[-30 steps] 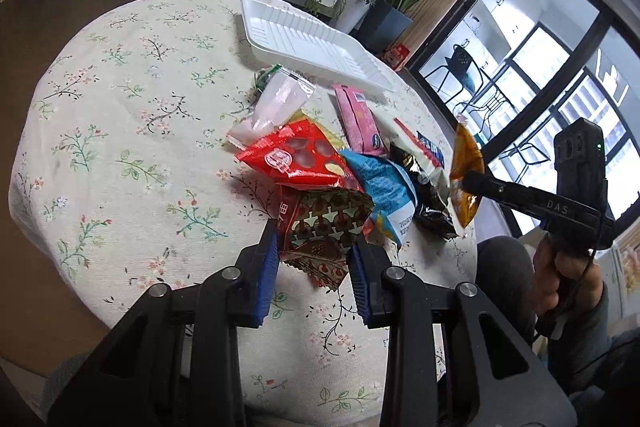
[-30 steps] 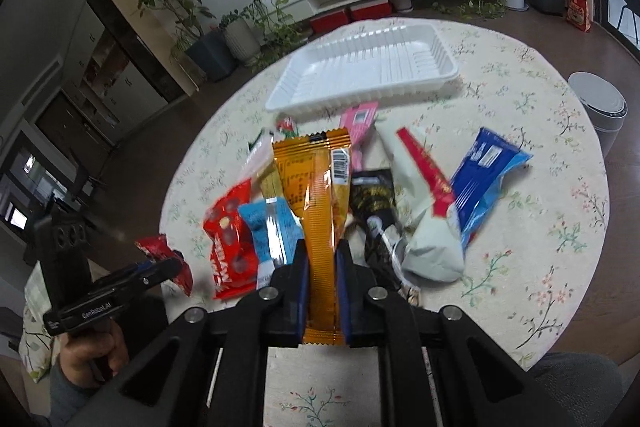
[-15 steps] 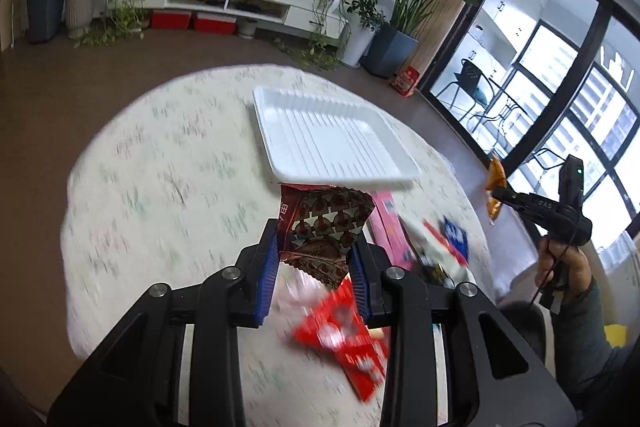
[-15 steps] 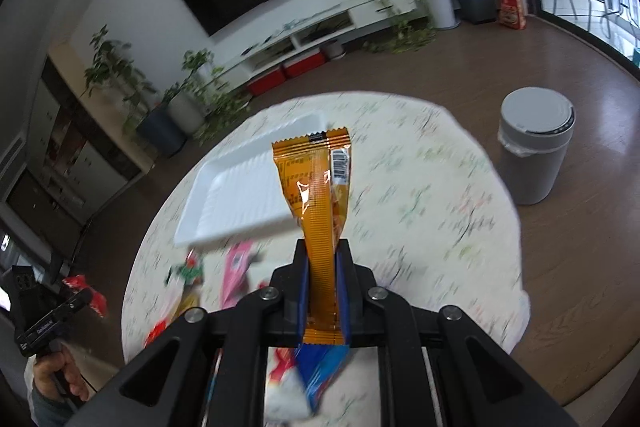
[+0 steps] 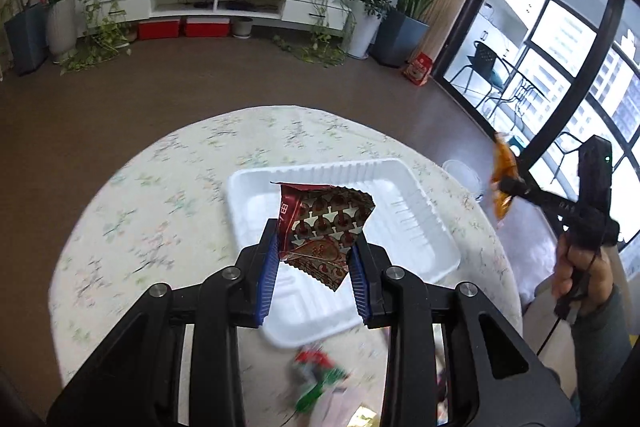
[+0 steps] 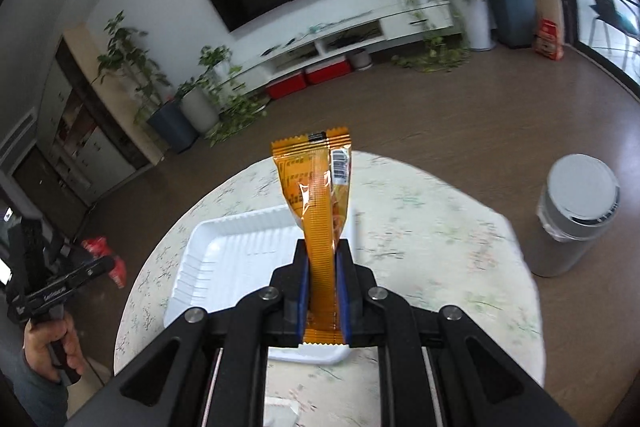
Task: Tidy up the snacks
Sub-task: 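Carry both snacks over the white tray and open both tools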
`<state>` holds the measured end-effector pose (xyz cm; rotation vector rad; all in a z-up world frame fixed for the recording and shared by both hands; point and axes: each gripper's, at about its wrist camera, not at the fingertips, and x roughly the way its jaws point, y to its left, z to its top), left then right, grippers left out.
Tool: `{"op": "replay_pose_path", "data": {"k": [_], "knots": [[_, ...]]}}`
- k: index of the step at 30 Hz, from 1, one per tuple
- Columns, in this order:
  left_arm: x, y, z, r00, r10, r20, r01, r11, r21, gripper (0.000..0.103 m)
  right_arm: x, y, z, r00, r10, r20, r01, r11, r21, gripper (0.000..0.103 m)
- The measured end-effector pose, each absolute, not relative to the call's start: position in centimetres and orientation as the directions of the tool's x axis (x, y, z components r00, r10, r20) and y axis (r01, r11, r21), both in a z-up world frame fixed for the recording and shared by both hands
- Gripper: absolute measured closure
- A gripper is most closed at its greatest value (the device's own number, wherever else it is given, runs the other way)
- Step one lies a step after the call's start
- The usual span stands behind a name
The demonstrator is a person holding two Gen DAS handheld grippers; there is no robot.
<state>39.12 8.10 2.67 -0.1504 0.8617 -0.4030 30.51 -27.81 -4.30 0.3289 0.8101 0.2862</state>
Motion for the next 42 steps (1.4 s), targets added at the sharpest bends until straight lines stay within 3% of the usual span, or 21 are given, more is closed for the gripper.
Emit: {"op": "replay_pose_path", "data": {"k": [8, 20, 36, 42], "knots": [[44.8, 2.6, -2.6, 0.453, -0.421, -0.786, 0.287, 0.903, -0.319, 0.073, 34.6, -21.0, -7.8, 0.508, 0.44, -0.741, -0.218, 0.898, 0.383, 0.089], [46.6, 2.5, -10.1, 0.365, -0.395, -0.843, 0.237, 0.915, -0.326, 0.073, 36.7, -18.1, -12.3, 0.396, 0.376, -0.838, -0.198, 0.926, 0.322, 0.089], [46.7, 0.5, -11.3, 0.356, -0.298, -0.886, 0.253, 0.943, -0.215, 0.071, 37.2, -16.4, -14.0, 0.386, 0.318, -0.866, -0.206, 0.945, 0.255, 0.088], [46.5, 0.4, -11.6, 0.354, -0.286, -0.89, 0.247, 0.947, -0.206, 0.062, 37.1, -16.9, -14.4, 0.391, 0.316, -0.864, -0.184, 0.947, 0.262, 0.081]]}}
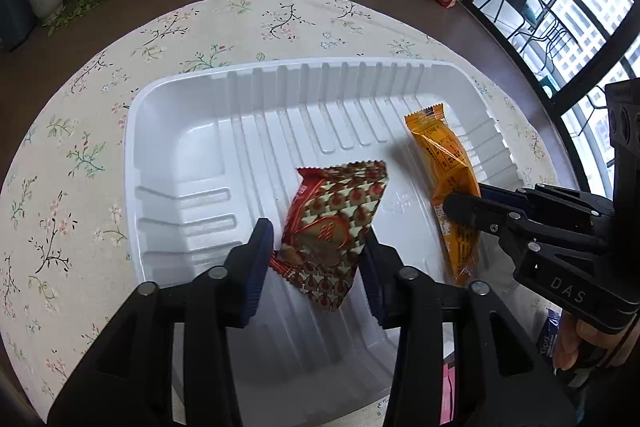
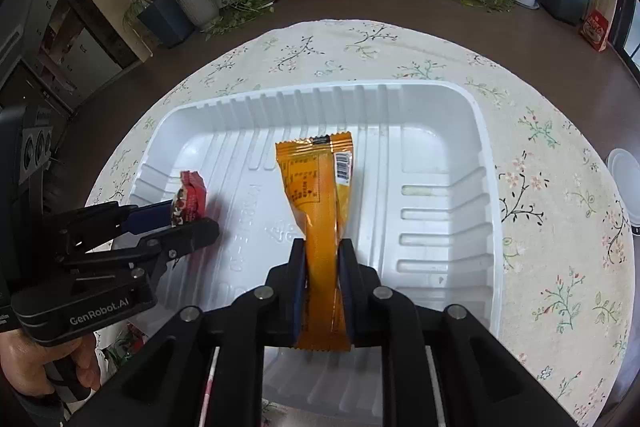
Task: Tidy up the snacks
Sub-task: 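Carry both snacks over the white tray and open both tools, then lift both tools away from the tray back toward the pile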
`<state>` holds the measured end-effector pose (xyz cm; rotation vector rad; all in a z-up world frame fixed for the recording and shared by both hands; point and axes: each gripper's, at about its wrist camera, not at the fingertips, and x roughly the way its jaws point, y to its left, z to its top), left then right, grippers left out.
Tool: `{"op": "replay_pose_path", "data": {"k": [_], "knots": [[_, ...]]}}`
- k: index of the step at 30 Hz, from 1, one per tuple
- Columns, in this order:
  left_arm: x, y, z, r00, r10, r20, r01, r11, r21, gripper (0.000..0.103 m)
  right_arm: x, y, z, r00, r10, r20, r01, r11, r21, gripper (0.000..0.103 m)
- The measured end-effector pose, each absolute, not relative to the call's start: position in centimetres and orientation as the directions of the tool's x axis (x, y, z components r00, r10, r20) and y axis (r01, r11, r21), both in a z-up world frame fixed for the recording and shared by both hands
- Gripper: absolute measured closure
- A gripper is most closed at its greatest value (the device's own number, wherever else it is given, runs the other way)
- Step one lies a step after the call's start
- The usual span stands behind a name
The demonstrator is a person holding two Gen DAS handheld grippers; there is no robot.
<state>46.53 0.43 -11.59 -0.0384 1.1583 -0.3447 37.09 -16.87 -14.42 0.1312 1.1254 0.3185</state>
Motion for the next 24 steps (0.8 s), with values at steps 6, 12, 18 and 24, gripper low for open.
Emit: {"op": "replay_pose_path", "data": {"k": [6, 12, 18, 24], "knots": [[46.2, 0.6, -11.1, 0.374, -0.287, -0.882, 0.243, 0.948, -0.205, 0.055, 37.0, -17.4, -14.3, 0.402, 0.312, -0.861, -0.175, 0.949, 0.262, 0.062], [45.7, 0.8, -9.9, 0.394, -0.288, -0.873, 0.244, 0.948, -0.202, 0.052, 36.6, -18.0, -13.7, 0.427, 0.311, -0.849, -0.17, 0.95, 0.262, 0.054], [44.1, 1.9, -7.5, 0.426, -0.324, -0.845, 0.242, 0.94, -0.239, 0.037, 35.3, -19.3, -11.8, 0.472, 0.322, -0.821, -0.159, 0.947, 0.28, 0.037], [39.9, 3.8, -2.7, 0.527, -0.394, -0.753, 0.291, 0.916, -0.275, 0.0, 31.9, -22.1, -8.0, 0.547, 0.394, -0.739, -0.156, 0.915, 0.373, 0.023]]}}
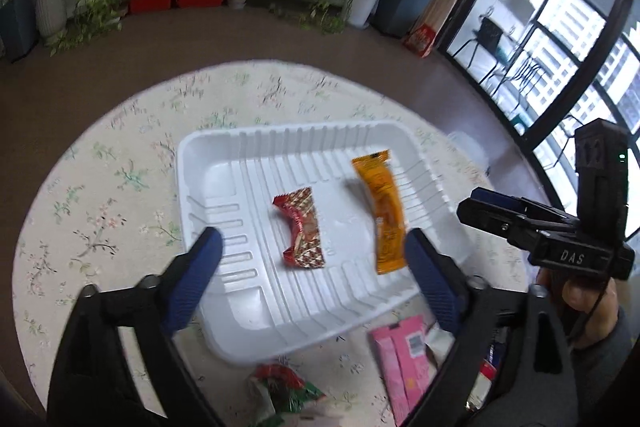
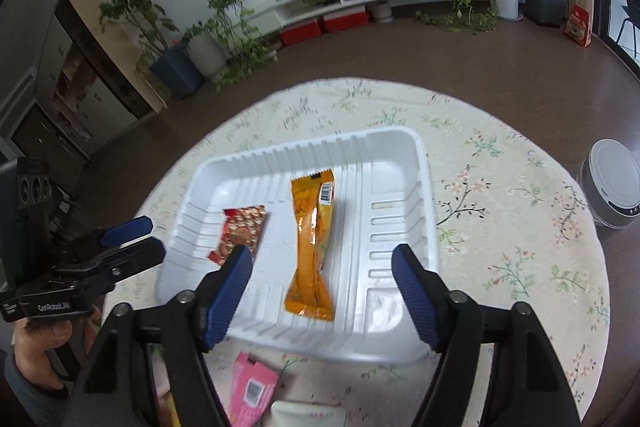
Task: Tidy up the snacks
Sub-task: 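Lift both tools away from the tray back toward the pile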
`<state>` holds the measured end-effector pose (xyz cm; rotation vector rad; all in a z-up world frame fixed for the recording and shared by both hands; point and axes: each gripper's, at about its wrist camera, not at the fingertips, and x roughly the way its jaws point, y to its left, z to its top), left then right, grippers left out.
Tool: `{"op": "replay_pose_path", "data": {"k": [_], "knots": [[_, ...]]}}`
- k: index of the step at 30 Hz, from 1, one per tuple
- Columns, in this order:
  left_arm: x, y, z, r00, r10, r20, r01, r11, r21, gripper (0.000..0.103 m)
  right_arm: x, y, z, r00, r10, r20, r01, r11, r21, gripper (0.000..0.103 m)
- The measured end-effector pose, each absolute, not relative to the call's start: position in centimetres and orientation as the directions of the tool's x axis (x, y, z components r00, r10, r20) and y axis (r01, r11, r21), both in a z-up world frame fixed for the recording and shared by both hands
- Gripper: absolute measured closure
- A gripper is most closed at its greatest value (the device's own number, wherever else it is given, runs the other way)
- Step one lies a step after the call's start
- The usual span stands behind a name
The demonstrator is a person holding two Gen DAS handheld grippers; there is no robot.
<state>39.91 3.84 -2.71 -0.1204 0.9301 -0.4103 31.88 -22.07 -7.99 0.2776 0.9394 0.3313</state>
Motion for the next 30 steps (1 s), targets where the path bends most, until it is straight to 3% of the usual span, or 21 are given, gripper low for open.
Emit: {"op": "replay_pose_path", "data": {"k": [10, 18, 23, 27, 30], "knots": [[30.8, 6.5, 6.2, 0.797, -0.322, -0.51, 0.335, 0.94, -0.069, 0.0, 22.1, -25.9, -1.7, 0.698, 0.411, -0.587, -0.179, 0.893, 0.412, 0.014], [26.3, 11.4, 9.4, 0.879, -0.222, -0.422, 0.186, 0.975, -0.125, 0.0, 15.0, -25.0, -1.3, 0.707, 0.43, -0.561, -0.219, 0.888, 0.404, 0.013], [22.3, 13.0, 8.4, 0.815, -0.222, -0.536, 0.166, 0.974, -0.152, 0.0, 10.2, -24.4, -3.1, 0.683, 0.474, -0.555, -0.234, 0.863, 0.448, 0.013], [17.0, 14.1, 4.0, 0.698, -0.264, -0.666, 0.078, 0.952, -0.296, 0.0, 6.7, -23.0, -4.5, 0.701, 0.433, -0.567, -0.239, 0.891, 0.386, 0.013], [12.2, 13.8, 0.0, 0.654, -0.258, -0.711, -0.013, 0.936, -0.352, 0.001, 5.2, -22.2, -5.8, 0.679, 0.439, -0.588, -0.243, 0.89, 0.385, 0.013]]}}
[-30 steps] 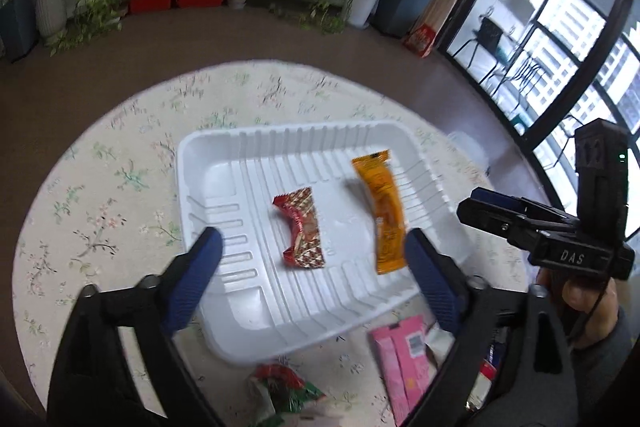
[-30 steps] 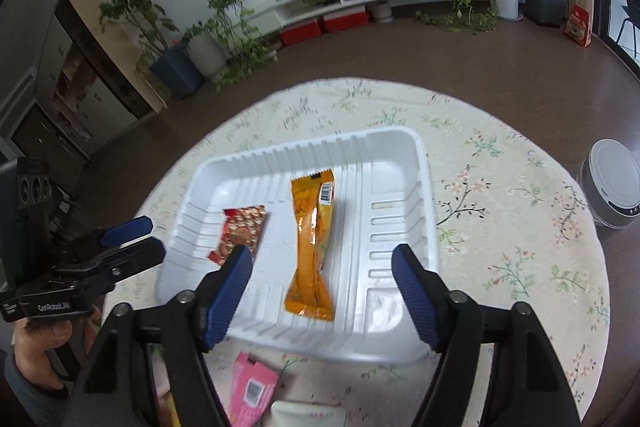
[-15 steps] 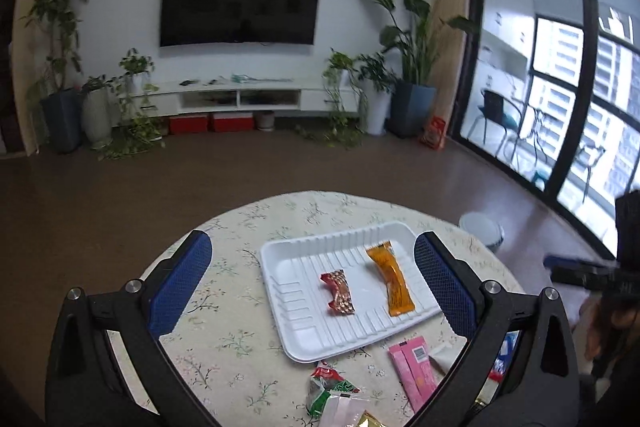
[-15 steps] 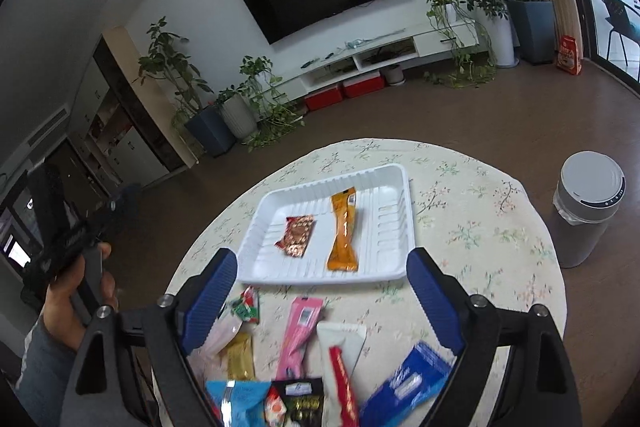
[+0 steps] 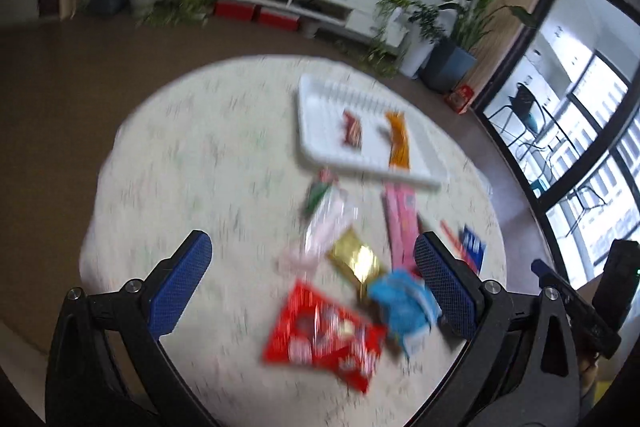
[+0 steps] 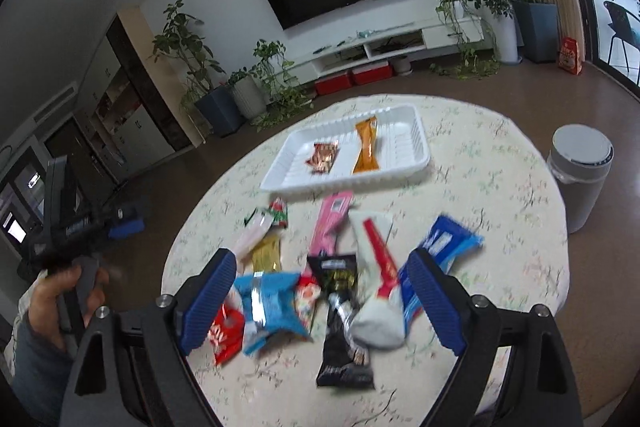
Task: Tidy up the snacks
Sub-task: 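Lift both tools away from the tray back toward the pile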
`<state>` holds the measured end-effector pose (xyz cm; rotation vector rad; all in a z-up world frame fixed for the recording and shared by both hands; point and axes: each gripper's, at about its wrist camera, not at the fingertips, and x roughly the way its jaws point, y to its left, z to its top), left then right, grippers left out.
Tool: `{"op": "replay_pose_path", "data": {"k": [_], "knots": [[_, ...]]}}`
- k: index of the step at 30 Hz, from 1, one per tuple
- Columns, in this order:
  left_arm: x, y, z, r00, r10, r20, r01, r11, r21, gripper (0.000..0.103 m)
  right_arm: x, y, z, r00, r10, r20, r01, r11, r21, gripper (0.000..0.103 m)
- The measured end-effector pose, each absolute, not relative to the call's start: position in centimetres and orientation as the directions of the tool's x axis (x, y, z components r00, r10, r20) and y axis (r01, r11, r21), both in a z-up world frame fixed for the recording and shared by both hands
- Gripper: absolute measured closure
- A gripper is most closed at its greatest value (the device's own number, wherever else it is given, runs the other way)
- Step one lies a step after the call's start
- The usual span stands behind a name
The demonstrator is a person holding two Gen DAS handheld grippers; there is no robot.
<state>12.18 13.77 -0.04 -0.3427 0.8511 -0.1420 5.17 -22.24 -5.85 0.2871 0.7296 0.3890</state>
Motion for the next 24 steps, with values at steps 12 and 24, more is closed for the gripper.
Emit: {"op": "replay_pose_path", "data": {"k": [12, 24], "knots": [[6.1, 8.9, -9.2, 0.5, -0.268, -0.824, -0.165, 0.904, -0.394, 0.002, 2.6, -20.5, -6.6, 0.686, 0.376, -0.623, -0.255, 0.926, 0.278, 0.014], [11.7, 7.8, -10.2, 0.467, -0.231, -0.854, -0.253, 0.89, -0.379, 0.002, 2.4, -19.3, -8.2, 0.648, 0.419, -0.636, -0.302, 0.908, 0.291, 0.014]]}}
